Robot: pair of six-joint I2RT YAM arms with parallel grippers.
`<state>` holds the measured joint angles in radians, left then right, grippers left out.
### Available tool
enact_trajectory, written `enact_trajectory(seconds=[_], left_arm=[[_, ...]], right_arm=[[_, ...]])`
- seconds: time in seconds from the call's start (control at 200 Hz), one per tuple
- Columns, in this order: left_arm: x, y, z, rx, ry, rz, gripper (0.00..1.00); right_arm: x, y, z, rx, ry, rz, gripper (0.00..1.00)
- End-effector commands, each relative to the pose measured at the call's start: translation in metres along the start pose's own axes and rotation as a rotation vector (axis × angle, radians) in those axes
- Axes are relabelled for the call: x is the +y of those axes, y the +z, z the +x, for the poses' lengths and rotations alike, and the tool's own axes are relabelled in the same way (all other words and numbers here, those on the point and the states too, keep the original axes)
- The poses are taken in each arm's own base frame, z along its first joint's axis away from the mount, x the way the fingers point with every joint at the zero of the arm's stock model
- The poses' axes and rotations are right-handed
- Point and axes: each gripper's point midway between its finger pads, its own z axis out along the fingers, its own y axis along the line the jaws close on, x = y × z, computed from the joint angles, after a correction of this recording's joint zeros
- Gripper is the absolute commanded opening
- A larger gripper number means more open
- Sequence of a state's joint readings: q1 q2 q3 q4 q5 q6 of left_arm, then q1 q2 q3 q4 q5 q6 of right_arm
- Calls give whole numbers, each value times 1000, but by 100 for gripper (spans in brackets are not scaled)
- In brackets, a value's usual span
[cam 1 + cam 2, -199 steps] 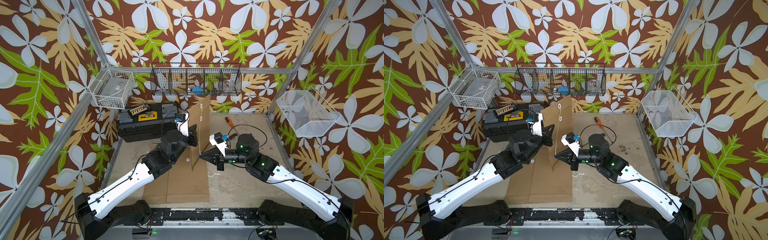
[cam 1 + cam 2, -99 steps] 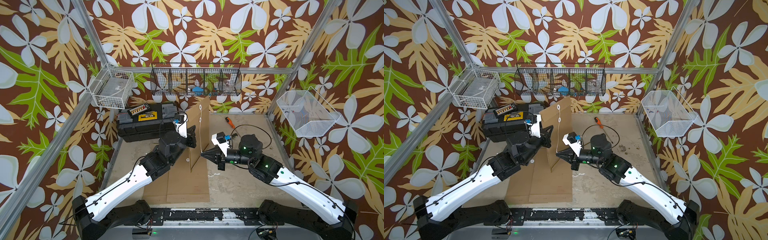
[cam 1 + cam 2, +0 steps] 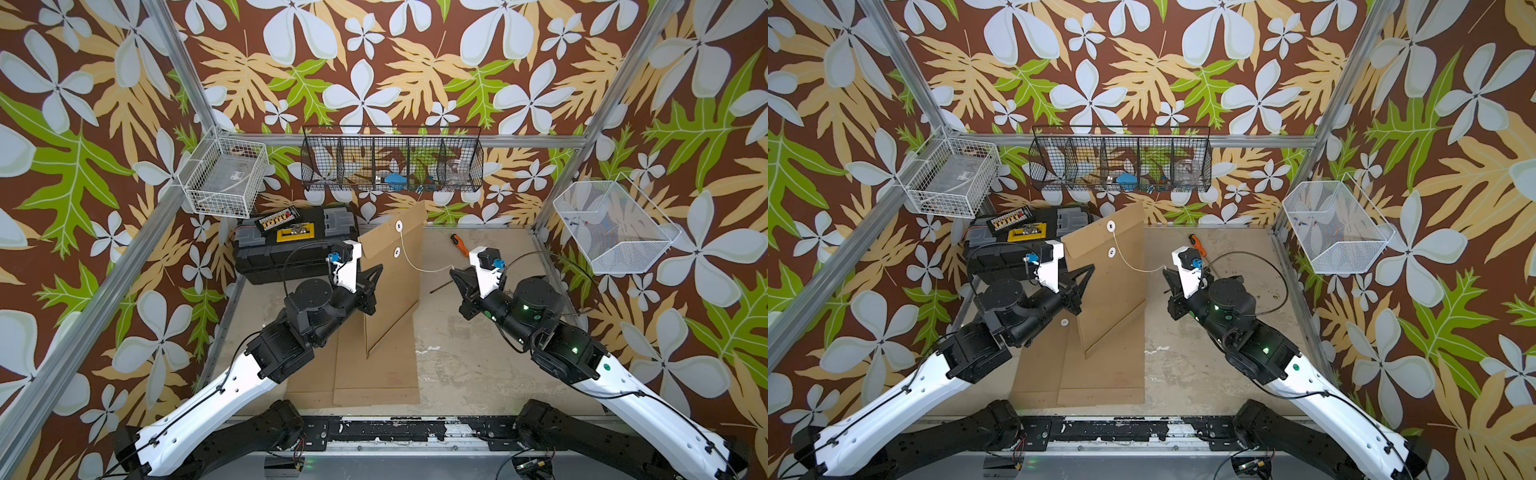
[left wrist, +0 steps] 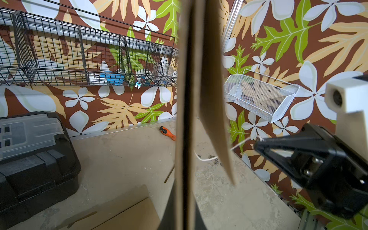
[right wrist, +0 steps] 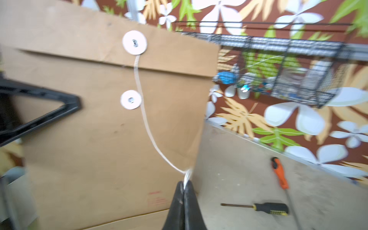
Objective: Open the file bag
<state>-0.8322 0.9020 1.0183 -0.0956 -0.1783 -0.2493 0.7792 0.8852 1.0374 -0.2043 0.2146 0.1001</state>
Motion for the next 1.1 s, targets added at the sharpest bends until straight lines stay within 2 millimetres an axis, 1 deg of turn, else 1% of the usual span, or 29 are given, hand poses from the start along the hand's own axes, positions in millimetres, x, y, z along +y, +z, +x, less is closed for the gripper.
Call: enact_trajectory(seconds=[0.0,0.1,0.215,0.38,0.486,0.726,0.911,1.096], left_arm=[[-8,-6,3,18,29,50,0],[-8,-12,5,21,38,58,0],[-4,-15,9,35,50,44,0],[-3,-17,15,59,60,43,0],[-3,-18,17,69,71,48,0],[-9,-21,24,96,91,87,0],[-13,-23,26,108,106,116,0],[-22,-24,28,120,114,169,0]], right_arm=[[-49,-10,-6,6,-40,278,0],[-69,-10,-9,35,-54,374,0],[-85,-3,-13,59,-23,390,0],[-91,2,-29,22,7,367,0],[-95,6,-34,20,6,373,0],[-109,13,-33,55,13,382,0],[-122,17,-26,89,16,393,0],[-136,17,-20,116,28,400,0]])
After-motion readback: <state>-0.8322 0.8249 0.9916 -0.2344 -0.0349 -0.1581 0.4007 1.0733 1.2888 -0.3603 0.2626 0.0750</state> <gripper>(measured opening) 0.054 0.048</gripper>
